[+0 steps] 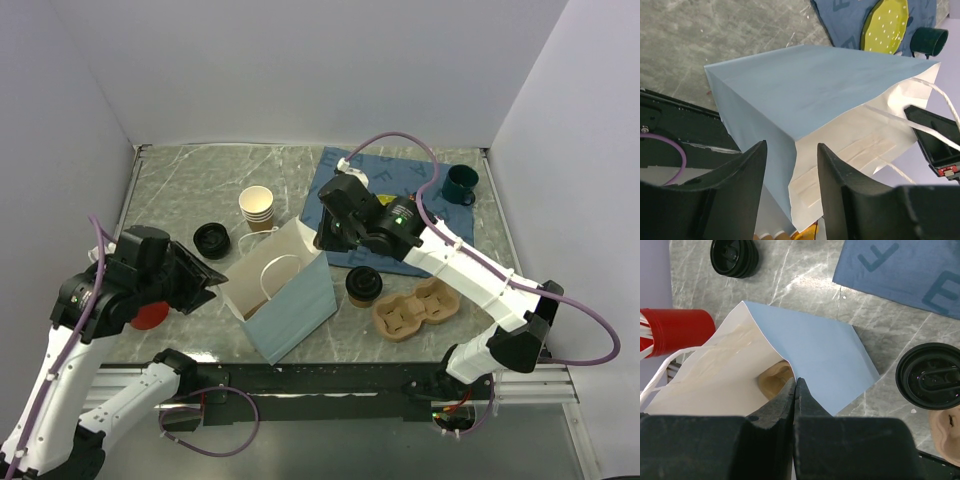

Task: Pack the takeout coffee

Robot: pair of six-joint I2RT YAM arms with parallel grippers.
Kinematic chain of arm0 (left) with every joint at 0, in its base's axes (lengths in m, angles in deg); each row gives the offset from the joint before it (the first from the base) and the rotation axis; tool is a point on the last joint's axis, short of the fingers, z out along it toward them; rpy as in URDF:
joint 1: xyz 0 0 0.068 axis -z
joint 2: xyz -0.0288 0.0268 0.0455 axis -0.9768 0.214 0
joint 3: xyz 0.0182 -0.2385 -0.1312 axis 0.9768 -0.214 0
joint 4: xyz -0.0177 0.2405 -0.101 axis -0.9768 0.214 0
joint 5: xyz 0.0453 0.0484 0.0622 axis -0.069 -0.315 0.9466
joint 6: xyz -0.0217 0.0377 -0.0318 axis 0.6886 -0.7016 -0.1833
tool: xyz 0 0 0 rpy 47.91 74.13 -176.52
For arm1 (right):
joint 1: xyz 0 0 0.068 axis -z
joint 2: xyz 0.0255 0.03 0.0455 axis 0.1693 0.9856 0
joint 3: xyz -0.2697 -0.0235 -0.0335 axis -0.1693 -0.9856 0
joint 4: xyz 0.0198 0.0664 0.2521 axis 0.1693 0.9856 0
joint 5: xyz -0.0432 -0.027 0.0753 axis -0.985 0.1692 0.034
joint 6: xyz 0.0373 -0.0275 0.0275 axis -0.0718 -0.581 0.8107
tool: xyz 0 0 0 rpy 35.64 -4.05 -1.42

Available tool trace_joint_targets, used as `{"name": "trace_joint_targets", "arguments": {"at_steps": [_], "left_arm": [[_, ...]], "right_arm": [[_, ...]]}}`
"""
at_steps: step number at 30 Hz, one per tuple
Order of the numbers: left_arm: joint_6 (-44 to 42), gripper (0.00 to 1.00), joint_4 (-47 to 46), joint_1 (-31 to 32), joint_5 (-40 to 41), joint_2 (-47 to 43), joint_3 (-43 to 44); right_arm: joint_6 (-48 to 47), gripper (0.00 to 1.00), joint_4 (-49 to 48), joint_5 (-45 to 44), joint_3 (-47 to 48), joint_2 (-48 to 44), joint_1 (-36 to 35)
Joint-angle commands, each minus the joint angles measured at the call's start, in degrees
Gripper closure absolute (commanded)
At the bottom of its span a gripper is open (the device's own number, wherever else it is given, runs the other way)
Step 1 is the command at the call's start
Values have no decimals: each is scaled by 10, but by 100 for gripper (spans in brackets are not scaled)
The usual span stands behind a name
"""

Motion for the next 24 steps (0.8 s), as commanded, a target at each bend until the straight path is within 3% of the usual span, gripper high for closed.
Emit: {"name": "trace_joint_targets", "arguments": {"at_steps": [1,4,10,12,13,15,16,19,24], "left_arm": [[24,50,5,-1,-41,-4,-9],[18,52,0,-1,-49,3,-7],[-11,68,6,-1,-39,14,-17],[-30,80,-1,-1,-27,17,-13],[-43,90,-13,0,-12,19,-7],[-94,99,-32,-1,0,24,-2],[-122,99,-66,-1,1,24,0],[-216,99,-105,-1,-4,35,14],[-298,99,-105,-1,23,67,47]], "right_arm": [[10,100,-17,-10,0,-22,-4],[12,100,-20,-10,-2,-25,-3],[9,98,-33,-5,-15,-38,-4],[0,91,-43,8,-16,-43,-3],[-20,83,-43,28,-13,-45,-3],[-57,74,-21,41,13,-49,-4],[-69,65,9,42,23,-54,-4],[-104,47,62,52,49,-80,-1],[-133,35,106,31,41,-145,7]]}}
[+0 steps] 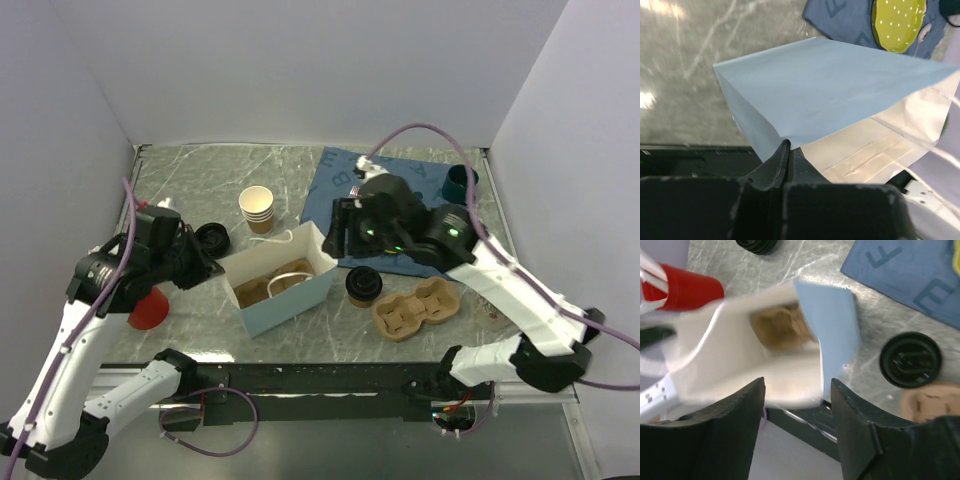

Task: Pack the takeout coffee

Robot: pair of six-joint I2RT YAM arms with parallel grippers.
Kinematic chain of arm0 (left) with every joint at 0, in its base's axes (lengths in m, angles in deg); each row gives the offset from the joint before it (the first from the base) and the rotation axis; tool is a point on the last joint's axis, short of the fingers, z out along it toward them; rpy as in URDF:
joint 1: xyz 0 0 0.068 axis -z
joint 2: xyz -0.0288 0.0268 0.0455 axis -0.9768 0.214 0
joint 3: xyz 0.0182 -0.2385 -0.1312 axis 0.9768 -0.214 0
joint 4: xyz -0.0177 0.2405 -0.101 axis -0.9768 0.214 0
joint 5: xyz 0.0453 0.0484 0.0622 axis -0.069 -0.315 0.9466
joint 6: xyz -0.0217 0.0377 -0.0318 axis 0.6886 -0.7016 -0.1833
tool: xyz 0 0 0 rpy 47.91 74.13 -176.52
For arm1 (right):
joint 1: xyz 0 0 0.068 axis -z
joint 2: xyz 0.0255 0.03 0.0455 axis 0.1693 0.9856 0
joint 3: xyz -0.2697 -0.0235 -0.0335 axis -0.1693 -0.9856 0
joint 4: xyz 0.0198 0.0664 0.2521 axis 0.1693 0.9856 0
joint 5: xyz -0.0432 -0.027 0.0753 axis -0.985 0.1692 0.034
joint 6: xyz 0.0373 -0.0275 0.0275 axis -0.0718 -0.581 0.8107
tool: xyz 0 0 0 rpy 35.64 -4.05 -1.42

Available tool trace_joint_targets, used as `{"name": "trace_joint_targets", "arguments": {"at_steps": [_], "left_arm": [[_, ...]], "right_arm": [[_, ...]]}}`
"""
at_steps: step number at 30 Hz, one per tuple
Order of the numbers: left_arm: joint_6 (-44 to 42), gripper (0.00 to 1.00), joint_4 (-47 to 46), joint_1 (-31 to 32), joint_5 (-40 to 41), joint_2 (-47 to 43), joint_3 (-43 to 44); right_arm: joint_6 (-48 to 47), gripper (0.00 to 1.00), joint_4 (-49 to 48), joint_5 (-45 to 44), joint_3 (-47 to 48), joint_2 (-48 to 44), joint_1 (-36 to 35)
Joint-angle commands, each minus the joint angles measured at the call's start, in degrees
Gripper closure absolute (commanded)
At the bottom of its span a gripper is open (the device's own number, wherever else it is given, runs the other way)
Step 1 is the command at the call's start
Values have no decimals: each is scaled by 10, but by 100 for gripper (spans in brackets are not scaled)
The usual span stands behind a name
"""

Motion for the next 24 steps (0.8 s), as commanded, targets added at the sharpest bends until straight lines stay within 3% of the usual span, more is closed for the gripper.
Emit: {"name": "trace_joint_targets", "arguments": {"at_steps": [1,12,20,24], "left_arm": [[-111,99,-40,-1,20,20,41],[-248,99,-147,-1,-12,-63,16],[-268,99,-130,-1,-31,-68,2],[-266,99,-129,-1,-39,-89,-13]], "right_arm": [[-49,28,59,-19,21,-80,17],[-182,12,64,61,-92,-52,187],[-189,12,10,91,-170,22,200],[-199,12,-8,84,-163,58,200]]}}
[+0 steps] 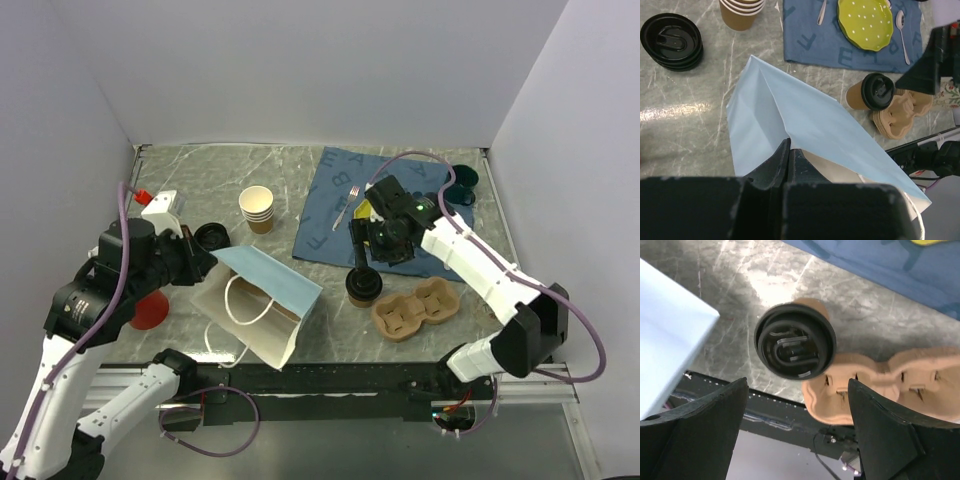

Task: Pack the takeout coffee

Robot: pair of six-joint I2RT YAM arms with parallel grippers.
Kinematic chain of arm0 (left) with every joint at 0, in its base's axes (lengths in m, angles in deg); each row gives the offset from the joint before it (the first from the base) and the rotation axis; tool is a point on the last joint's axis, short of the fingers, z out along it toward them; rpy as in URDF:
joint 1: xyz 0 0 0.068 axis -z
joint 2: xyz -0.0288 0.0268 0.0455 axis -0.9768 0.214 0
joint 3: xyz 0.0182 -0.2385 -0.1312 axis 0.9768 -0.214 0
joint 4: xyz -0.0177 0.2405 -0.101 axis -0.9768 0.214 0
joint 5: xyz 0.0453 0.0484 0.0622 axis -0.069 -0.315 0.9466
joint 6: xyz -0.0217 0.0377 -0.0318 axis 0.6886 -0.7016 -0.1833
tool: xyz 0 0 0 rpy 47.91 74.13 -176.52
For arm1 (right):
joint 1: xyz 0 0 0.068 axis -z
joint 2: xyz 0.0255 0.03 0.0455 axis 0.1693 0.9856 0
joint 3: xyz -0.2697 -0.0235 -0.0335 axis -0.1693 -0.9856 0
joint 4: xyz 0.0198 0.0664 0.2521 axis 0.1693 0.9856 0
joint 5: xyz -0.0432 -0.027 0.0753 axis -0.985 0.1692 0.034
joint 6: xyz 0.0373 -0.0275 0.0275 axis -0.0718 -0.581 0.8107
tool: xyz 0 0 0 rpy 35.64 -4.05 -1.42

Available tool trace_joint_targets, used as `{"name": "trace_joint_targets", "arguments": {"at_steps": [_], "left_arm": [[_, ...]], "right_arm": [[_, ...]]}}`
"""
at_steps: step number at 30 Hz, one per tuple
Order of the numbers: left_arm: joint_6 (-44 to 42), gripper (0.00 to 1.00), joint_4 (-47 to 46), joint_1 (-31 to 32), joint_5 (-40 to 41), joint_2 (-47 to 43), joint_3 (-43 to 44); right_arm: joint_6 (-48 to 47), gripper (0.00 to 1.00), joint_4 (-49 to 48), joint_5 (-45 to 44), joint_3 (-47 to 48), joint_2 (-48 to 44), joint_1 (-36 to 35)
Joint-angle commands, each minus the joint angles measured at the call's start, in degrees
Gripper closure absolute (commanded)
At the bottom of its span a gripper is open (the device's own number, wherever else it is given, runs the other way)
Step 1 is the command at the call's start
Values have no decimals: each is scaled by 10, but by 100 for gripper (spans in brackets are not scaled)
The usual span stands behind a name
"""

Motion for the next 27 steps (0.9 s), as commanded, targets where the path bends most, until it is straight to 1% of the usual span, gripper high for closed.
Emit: {"name": "trace_joint_targets", "arguments": {"at_steps": [1,11,19,27], "left_arm": [[-13,99,-23,-1,-26,-18,-8],[32,99,-14,-1,-38,-38,-34],[35,99,-5,-1,-33,-47,-34],[34,99,-3,-1,-33,-40,-29]], "right_arm": [[-22,12,-48,-1,13,26,-1],[-24,12,-67,-21,-38,37,-30],[-31,11,-94,-20,-50,37,-61],[-34,12,-68,-97,-28,69,-86]]}}
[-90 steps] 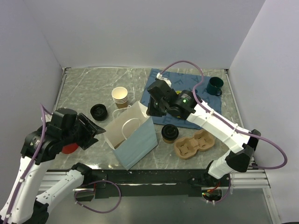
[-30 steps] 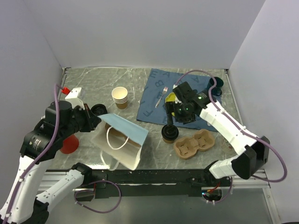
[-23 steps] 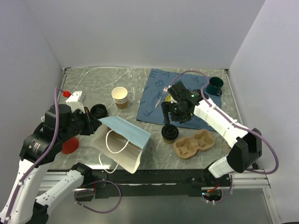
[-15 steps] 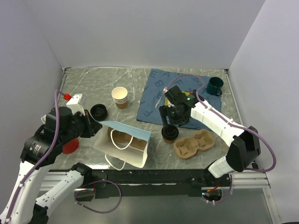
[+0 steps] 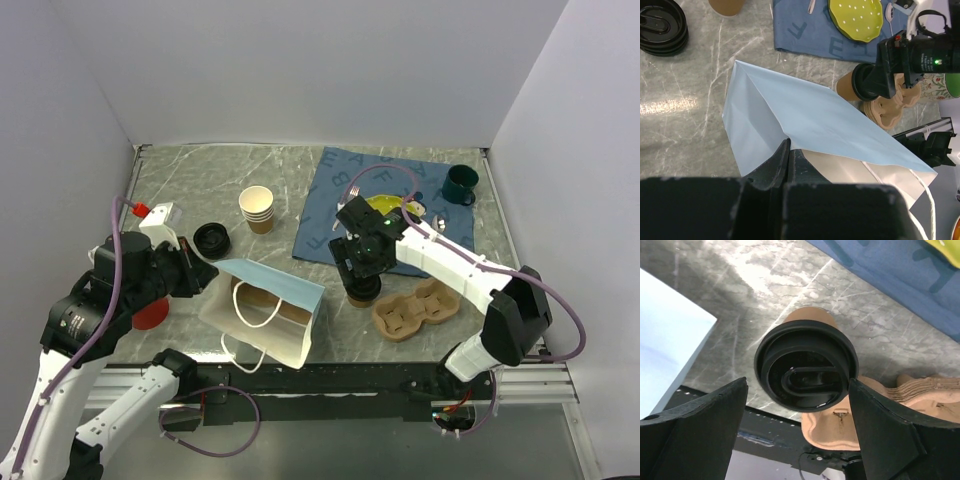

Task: Pack the takeout coffee

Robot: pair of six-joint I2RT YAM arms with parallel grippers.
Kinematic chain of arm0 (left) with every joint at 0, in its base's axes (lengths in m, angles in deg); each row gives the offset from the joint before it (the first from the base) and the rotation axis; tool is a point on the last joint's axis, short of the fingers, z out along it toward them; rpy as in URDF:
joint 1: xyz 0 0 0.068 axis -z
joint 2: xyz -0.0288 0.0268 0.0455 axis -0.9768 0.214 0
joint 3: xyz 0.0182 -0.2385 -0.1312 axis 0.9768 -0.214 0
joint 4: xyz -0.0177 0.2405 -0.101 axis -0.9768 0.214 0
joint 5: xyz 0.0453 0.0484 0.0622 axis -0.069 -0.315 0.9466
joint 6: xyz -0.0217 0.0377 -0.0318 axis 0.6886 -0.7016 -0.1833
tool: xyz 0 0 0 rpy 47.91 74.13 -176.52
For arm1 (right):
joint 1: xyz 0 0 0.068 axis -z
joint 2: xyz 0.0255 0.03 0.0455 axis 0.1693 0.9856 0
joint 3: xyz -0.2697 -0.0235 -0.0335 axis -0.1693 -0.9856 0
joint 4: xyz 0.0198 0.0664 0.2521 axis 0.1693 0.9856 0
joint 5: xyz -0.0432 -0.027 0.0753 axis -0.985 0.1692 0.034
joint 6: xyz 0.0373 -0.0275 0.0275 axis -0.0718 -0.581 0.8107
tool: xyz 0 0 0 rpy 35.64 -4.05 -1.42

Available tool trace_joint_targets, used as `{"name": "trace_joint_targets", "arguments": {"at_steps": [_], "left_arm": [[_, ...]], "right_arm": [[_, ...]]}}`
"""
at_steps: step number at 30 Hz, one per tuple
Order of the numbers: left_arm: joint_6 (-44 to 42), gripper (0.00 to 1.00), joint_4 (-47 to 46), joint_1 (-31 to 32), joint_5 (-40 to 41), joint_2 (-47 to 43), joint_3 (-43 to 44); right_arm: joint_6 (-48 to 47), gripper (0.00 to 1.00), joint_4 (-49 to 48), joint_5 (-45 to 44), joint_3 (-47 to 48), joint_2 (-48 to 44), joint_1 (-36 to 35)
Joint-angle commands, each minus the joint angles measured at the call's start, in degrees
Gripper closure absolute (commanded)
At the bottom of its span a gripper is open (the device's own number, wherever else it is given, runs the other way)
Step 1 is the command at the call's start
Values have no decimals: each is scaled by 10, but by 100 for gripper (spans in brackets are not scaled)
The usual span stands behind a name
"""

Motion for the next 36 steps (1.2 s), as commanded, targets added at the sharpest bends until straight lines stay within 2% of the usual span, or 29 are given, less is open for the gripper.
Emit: {"name": "trace_joint_targets", "arguments": {"at_steps": [1,19,36], "left_arm": [[7,99,-10,-1,-7,2,8],[25,99,-5,-1,-21,10,23],[25,99,-5,0,-19,14,30]], "right_arm": [[-5,12,7,-61,24,13,-8],[1,17,-11,-60,2,19,-15],[-3,12,-13,-51,-13,-4,-23]]}}
